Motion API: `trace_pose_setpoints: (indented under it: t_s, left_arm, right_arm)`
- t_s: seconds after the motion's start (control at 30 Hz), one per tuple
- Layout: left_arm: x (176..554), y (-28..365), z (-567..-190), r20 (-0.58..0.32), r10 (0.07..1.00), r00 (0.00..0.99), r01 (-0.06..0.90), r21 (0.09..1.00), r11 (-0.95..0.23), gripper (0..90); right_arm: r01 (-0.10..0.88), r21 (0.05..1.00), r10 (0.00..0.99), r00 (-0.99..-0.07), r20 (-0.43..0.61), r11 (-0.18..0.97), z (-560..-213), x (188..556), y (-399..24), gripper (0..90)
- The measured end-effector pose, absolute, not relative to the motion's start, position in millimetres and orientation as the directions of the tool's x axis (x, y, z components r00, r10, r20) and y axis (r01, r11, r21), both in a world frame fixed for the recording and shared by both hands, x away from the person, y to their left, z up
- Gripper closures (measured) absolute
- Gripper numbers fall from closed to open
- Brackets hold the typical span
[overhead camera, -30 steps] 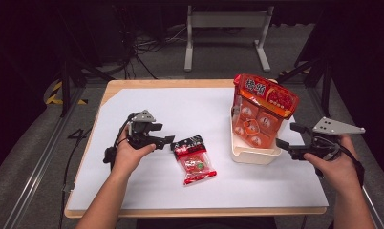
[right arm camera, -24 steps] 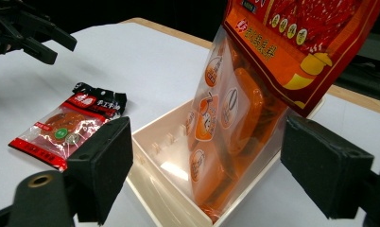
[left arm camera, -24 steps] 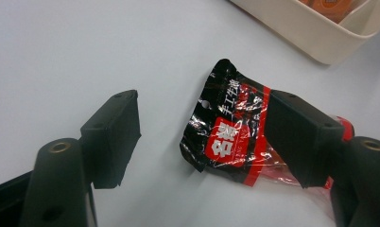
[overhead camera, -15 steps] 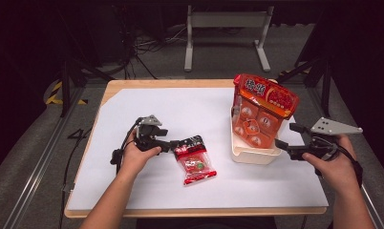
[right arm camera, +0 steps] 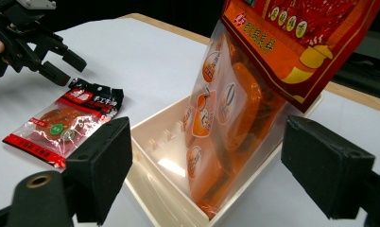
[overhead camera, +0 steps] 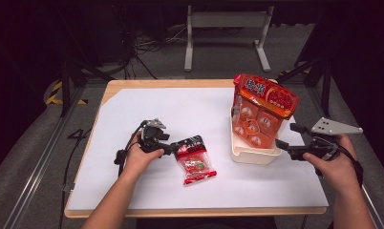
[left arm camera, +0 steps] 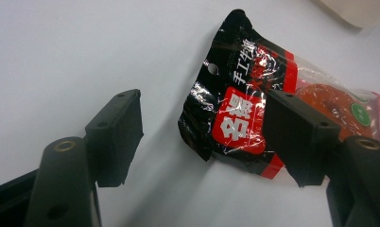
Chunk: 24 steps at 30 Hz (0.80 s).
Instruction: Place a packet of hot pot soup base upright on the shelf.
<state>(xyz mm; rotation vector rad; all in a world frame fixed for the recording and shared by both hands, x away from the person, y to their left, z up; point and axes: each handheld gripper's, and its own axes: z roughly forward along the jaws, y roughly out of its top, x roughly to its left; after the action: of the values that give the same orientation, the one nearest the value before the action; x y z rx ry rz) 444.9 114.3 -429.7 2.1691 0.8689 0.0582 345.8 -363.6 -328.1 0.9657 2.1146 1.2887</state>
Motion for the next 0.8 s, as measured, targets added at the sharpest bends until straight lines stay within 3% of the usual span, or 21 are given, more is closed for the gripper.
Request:
trace_pose_setpoints:
  t_s: [0.8]
  left_arm:
    - [442.7,106.5,-435.4,-0.26,0.533,0.805,0.558,0.637,-0.532,34.2]
  right_arm:
    - [0.319,0.892,0.761,-0.647,-0.042,0.321,-329.5,346.3,-359.6,17.7]
